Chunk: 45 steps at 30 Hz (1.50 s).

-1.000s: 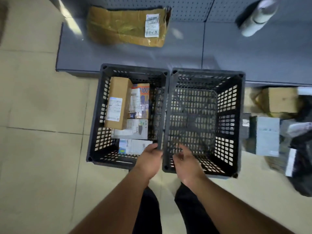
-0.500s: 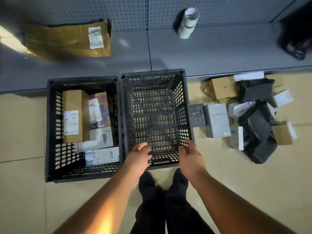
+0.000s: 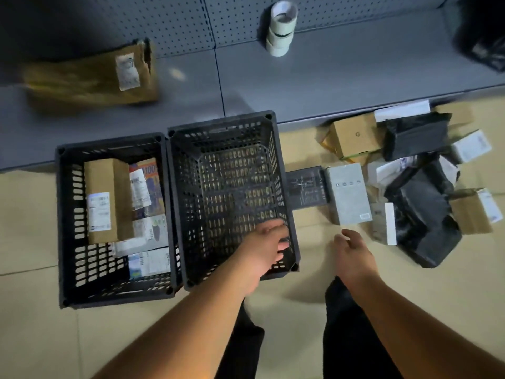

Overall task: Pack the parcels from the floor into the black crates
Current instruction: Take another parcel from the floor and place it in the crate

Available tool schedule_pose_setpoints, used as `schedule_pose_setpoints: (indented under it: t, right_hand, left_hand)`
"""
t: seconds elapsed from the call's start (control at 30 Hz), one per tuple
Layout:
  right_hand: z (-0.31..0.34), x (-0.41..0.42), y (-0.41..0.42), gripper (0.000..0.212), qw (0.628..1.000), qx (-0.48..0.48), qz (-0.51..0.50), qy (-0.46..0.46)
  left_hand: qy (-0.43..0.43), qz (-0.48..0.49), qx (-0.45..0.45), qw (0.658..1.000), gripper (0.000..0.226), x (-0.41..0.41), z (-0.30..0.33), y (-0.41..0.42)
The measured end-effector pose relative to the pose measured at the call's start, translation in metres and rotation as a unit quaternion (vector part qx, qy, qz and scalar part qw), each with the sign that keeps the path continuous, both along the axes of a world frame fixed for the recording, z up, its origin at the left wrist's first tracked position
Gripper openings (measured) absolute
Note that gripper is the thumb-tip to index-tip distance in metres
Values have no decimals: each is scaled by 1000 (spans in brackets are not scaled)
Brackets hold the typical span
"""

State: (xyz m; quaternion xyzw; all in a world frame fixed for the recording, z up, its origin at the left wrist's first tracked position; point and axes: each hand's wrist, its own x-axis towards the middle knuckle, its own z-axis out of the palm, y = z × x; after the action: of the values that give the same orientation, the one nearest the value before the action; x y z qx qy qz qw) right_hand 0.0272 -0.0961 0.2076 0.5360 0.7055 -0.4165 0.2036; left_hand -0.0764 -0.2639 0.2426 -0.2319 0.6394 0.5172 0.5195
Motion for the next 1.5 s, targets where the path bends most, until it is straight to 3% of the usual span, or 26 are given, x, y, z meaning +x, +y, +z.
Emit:
schedule_pose_setpoints:
  t: [0.13, 0.23, 0.6, 0.77, 0.9, 1.1, 1.27, 1.43, 1.5]
  right_hand:
    - [-28, -11, 52, 41, 996, -37, 54, -57]
    - [-49, -16, 98, 41, 997, -47, 53, -43]
    - [-152, -43, 250, 43, 986, -80, 84, -116]
    - [-204, -53, 278, 51, 984, -116, 93, -98]
    - [-245, -61, 288, 53, 977, -128, 130, -112]
    - [-292, -66, 298, 59, 978, -162, 54, -116]
    - [-333, -64, 301, 42, 981, -161, -60, -91]
    - [-330, -53, 298, 57, 967, -232, -82, -63]
    - [-321, -47, 297, 55, 969, -228, -75, -63]
  left_hand:
    - [-5, 17, -13, 1000, 14, 2, -19, 52]
    - [-22, 21, -17, 999, 12, 9, -42, 99]
    - [-3, -60, -111, 992, 12, 3, -172, 240]
    - [-16, -46, -153, 987, 40, -2, -235, 268]
    - [-30, -48, -171, 984, 19, 1, -281, 283]
    - [-54, -47, -182, 981, 50, 5, -333, 303]
    - [-55, -43, -173, 982, 33, 6, -359, 311]
    - [-90, 1, -164, 982, 68, 9, -359, 312]
    - [-98, 10, -148, 984, 69, 11, -350, 311]
